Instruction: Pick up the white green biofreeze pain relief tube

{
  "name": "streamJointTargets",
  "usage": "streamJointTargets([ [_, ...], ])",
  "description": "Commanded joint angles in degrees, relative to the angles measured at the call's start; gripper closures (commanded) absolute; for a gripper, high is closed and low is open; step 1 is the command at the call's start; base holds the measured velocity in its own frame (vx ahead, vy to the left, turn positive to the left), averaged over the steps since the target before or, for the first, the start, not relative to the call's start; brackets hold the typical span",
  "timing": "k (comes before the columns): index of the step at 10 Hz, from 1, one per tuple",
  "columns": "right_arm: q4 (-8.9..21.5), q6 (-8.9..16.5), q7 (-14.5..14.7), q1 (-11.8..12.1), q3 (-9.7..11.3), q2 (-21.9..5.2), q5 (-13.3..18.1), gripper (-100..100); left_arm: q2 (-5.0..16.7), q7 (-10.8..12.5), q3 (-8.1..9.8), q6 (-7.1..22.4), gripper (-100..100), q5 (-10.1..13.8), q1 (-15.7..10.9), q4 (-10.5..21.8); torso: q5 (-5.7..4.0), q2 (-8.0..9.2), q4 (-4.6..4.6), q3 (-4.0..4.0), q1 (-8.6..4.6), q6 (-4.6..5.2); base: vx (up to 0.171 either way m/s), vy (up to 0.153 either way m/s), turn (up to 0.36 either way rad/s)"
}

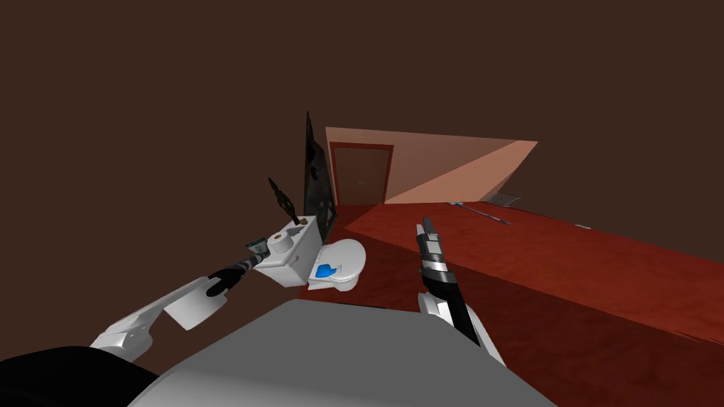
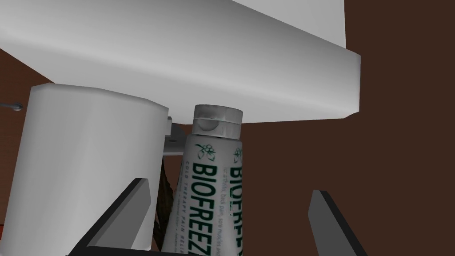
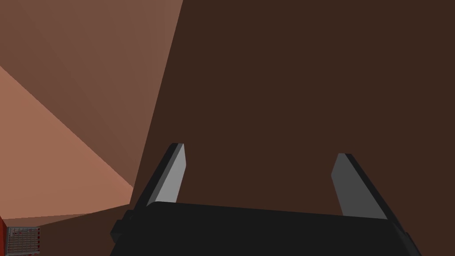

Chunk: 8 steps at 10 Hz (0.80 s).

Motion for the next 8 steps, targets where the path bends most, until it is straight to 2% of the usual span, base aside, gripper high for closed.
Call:
streamJointTargets([
  [1,0.0,0.0,0.0,0.0,0.0,0.0,0.0,0,-0.2,2.1,-0.46,0.4,-100,-2.7,1.9,-2.9,0.00,0.00,0.00,0.00,0.00,0.00,0.128,0.065,0.172],
  [6,0.0,0.0,0.0,0.0,0.0,0.0,0.0,0,-1.9,8.0,-1.50,0.8,-100,-11.3,8.2,-11.8,0.01,-0.31,-0.08,-0.19,0.03,0.03,0.162,0.062,0.163],
  [7,0.0,0.0,0.0,0.0,0.0,0.0,0.0,0,-1.9,8.0,-1.50,0.8,-100,-11.8,8.2,-11.8,0.03,-0.22,-0.06,-0.14,0.12,0.04,0.097,0.039,0.043],
  [8,0.0,0.0,0.0,0.0,0.0,0.0,0.0,0,-2.2,9.1,-1.71,0.8,-100,-13.6,9.5,-13.6,0.02,-0.07,-0.03,-0.06,0.03,0.07,0.097,0.025,0.115],
])
